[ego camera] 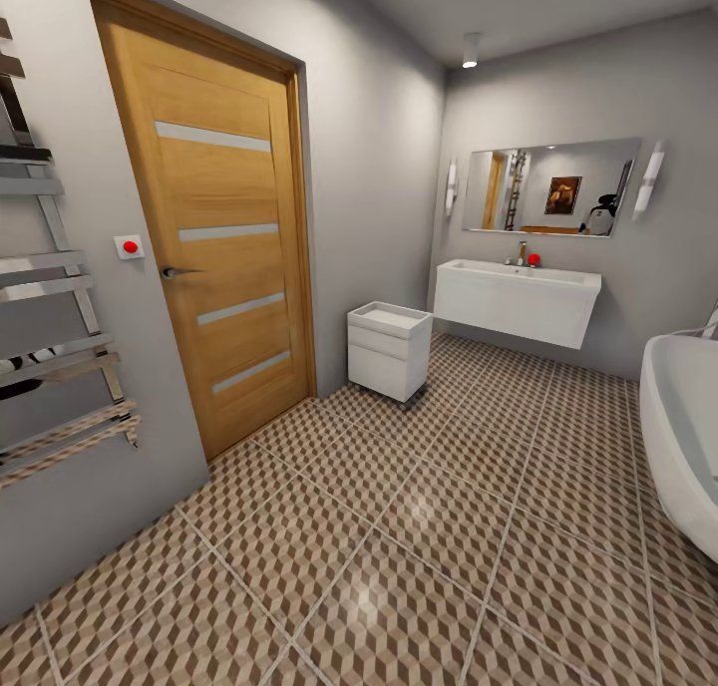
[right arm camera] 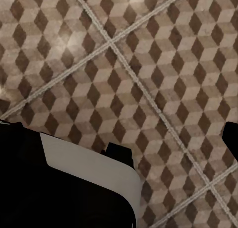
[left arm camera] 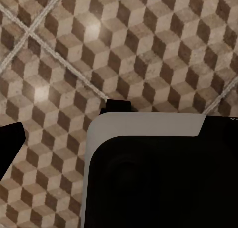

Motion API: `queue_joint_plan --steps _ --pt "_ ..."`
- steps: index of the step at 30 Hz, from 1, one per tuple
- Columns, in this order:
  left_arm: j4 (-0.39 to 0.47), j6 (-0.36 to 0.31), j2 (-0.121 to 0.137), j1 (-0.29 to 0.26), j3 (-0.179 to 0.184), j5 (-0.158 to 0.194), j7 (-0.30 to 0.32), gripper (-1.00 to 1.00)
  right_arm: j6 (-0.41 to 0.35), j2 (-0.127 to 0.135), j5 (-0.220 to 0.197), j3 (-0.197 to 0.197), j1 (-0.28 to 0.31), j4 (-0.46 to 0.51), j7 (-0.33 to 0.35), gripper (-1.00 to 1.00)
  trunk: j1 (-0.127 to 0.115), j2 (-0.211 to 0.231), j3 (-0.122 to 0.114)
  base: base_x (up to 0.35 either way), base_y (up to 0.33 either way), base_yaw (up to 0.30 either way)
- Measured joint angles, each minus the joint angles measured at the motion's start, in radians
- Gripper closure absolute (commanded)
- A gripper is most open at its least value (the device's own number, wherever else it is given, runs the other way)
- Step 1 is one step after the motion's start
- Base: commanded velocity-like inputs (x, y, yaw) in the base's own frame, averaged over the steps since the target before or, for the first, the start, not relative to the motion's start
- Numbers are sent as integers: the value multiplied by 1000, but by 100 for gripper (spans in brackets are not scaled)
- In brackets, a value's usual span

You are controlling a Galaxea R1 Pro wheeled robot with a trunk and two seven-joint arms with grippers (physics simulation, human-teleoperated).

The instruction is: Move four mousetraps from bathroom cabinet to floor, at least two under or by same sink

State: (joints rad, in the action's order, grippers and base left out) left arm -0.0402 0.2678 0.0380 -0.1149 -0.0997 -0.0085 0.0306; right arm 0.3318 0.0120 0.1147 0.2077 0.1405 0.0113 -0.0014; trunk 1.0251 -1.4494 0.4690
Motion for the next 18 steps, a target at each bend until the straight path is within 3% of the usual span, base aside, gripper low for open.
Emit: queue_joint_plan --steps 18 --pt "0 0 0 0 0 0 0 -100 0 0 0 0 0 0 0 -100 0 0 0 0 0 0"
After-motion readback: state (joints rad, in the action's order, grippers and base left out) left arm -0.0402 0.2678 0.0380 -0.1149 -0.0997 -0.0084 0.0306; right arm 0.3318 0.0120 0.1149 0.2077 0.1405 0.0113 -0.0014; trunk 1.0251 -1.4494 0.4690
